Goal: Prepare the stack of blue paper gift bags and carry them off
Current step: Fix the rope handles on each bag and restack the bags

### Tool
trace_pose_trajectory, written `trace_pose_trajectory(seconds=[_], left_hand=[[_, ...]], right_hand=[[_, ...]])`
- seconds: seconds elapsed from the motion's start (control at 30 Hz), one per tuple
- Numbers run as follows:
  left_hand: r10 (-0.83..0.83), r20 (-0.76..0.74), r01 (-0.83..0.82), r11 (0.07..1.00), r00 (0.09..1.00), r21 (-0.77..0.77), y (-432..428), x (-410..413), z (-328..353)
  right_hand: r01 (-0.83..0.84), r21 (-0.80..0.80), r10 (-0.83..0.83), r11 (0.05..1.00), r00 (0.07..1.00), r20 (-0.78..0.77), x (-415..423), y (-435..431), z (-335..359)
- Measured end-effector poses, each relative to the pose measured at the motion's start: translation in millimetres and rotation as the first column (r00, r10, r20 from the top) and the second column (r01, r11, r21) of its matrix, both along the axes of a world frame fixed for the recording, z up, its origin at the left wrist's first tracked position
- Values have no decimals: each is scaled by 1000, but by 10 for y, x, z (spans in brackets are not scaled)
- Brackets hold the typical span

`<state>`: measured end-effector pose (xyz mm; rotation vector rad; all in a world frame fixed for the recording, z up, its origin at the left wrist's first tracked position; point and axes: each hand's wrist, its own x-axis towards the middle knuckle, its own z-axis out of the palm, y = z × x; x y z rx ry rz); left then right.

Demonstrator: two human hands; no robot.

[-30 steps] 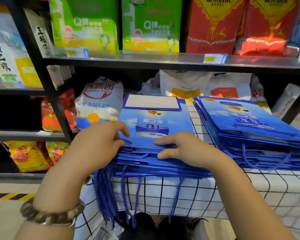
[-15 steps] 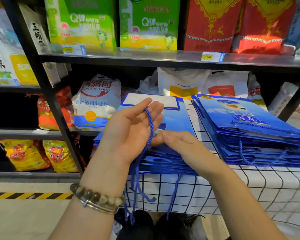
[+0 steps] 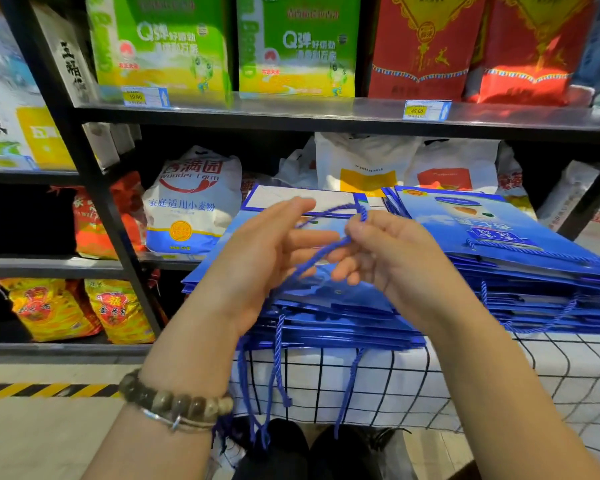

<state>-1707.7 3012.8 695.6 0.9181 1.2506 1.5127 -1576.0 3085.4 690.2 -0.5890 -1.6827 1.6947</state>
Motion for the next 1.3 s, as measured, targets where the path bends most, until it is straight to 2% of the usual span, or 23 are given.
trace_pose_trajectory(seconds=[0.07,0.17,0.27,0.33,0.4,0.43,0.5,0.53,0.6,0.63,0.77,0.87,0.9,0.93,1.0,1.03,1.07,1.2,1.3], left_hand=[[-43,-168,37,999,985,-38,-57,69,-59],[28,-397,-50,998,917,-47,-47,73,-166],[118,-649,-131,991,752,29,6,10,-201],[87,-762,-114,993,642,17,39,0,-216],[50,-742,-101,995,669,-23,79,4,-234],[45,-712,-92,995,700,-27,95,16,-237],[55,-671,-78,997,739,-4,120,44,-225],[63,-659,-72,997,750,13,133,46,-229],[63,-645,-60,998,762,26,149,53,-237],[48,-636,-47,999,771,19,152,56,-249],[22,-625,-14,1000,780,18,154,67,-282],[-6,-643,1,1000,766,-9,130,66,-277],[-29,-682,10,999,731,-32,110,52,-273],[-61,-753,14,998,655,-68,81,23,-262],[-116,-884,-21,990,454,-140,27,-68,-245],[-129,-915,-43,987,383,-157,9,-121,-241],[-138,-925,-57,984,354,-168,-3,-166,-244],[-196,-921,-58,972,336,-228,-33,-215,-269],[-149,-935,-78,980,321,-183,-34,-206,-289]], right_hand=[[69,-56,-72,996,997,-42,10,79,24],[130,-111,-136,985,989,-51,27,177,-11],[230,-79,-224,970,972,69,74,271,-107],[393,86,-402,916,898,178,95,350,-210],[532,322,-598,783,786,158,102,383,-270],[524,419,-609,742,788,93,110,370,-278],[354,565,-454,745,890,40,116,307,-251],[218,607,-338,765,937,90,103,252,-230],[12,603,-174,798,962,210,72,174,-226],[2,601,-166,799,962,217,60,162,-235],[150,508,-251,848,958,136,45,200,-239],[88,450,-189,889,964,184,60,240,-239],[66,457,-180,887,961,210,74,257,-243],[47,476,-182,878,953,242,92,278,-245],[-7,543,-206,840,921,332,142,330,-239],[-49,573,-212,818,901,379,169,350,-230],[-91,595,-213,799,882,421,187,368,-224],[-191,617,-204,763,835,511,176,382,-218],[-211,636,-218,743,821,527,135,386,-225]])
